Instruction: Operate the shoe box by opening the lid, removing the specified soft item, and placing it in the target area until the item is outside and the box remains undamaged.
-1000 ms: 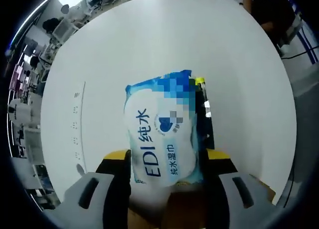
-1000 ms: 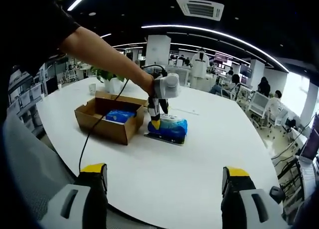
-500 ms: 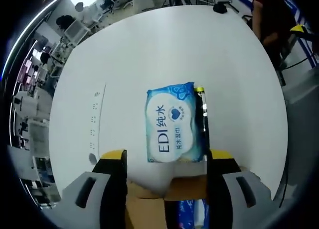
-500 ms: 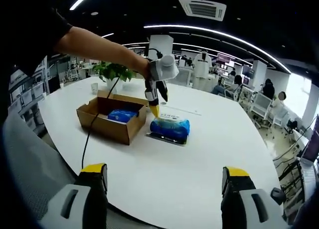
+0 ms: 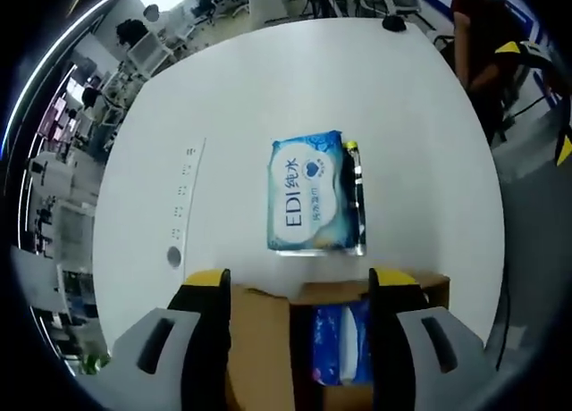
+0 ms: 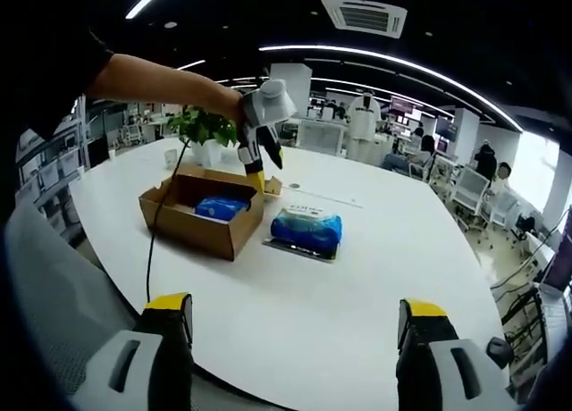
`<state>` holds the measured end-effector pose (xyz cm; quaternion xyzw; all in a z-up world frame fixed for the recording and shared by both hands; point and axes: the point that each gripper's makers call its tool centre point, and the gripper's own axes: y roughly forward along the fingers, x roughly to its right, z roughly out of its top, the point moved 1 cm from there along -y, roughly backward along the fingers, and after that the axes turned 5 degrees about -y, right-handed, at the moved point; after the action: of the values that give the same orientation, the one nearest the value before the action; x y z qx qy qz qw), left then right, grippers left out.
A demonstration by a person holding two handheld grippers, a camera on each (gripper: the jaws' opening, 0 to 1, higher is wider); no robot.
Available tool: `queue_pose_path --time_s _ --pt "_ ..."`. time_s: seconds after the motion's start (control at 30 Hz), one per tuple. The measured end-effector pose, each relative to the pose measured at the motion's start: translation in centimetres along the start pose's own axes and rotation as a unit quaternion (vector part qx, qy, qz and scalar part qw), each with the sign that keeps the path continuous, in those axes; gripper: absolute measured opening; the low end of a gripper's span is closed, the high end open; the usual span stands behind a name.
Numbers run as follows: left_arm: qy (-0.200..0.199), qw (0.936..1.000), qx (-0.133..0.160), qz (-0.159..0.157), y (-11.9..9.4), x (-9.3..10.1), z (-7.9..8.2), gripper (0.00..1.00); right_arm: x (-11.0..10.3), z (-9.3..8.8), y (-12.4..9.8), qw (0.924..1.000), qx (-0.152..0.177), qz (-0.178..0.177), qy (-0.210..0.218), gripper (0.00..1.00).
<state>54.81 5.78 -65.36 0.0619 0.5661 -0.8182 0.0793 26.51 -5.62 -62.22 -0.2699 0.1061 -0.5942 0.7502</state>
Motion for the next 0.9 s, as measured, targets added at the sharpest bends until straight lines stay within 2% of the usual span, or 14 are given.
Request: queue_pose_path --time_s 0.37,0.9 --pt "-0.012 0.9999 -0.007 0.005 -1.5 0.0 -3.0 0.60 -0.1 -0.3 0.0 1.0000 -0.004 0.004 0.002 0.94" --pt "-0.002 0.9999 -0.011 0.004 -1.6 0.8 -6.6 0.44 -0.4 -0.4 0.2 0.9999 -0.009 0.011 -0.004 0.93"
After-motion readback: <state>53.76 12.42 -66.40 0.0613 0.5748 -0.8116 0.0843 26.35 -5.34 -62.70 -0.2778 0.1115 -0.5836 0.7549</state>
